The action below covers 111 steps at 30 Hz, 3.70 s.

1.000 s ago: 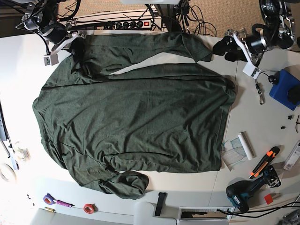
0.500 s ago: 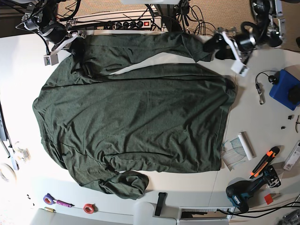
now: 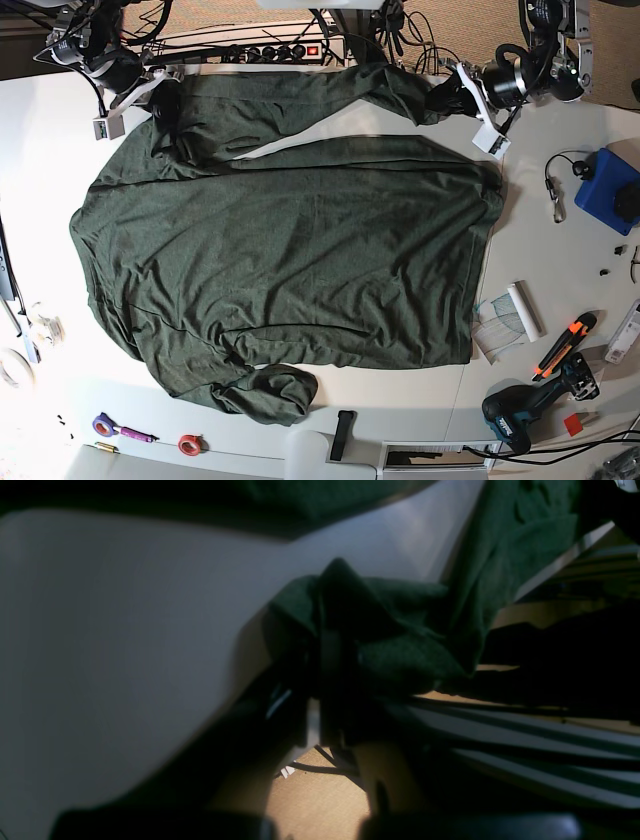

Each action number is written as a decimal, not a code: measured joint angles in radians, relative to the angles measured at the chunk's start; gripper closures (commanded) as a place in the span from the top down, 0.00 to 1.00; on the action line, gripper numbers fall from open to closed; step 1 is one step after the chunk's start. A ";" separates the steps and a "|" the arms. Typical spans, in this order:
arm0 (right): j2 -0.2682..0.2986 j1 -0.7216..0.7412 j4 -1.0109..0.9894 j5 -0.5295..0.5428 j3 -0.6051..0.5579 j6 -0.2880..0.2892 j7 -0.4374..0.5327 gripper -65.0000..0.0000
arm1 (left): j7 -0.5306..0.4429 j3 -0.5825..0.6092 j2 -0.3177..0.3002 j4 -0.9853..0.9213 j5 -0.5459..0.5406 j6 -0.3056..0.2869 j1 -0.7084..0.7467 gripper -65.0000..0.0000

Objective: Layout the t-shirt on the table in an organized manner, then fold the t-shirt properly
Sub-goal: 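Pull both sleeves outward with both grippers to stretch the shoulders, then grasp the collar-side corners with both grippers and lift the shirt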

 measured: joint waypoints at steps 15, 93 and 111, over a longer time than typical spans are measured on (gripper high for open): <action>0.000 -0.012 0.161 0.094 0.133 0.015 -0.116 0.00 | 0.079 0.002 -0.005 0.054 -0.165 -0.120 -0.014 0.00; -0.001 -0.269 0.435 0.153 0.377 0.000 -0.296 0.00 | 0.375 -0.385 -0.022 0.100 -0.595 -0.161 0.080 0.00; 0.000 -0.163 0.434 0.191 0.377 -0.005 -0.281 0.00 | 0.377 -0.385 -0.021 0.100 -0.593 -0.161 0.015 0.00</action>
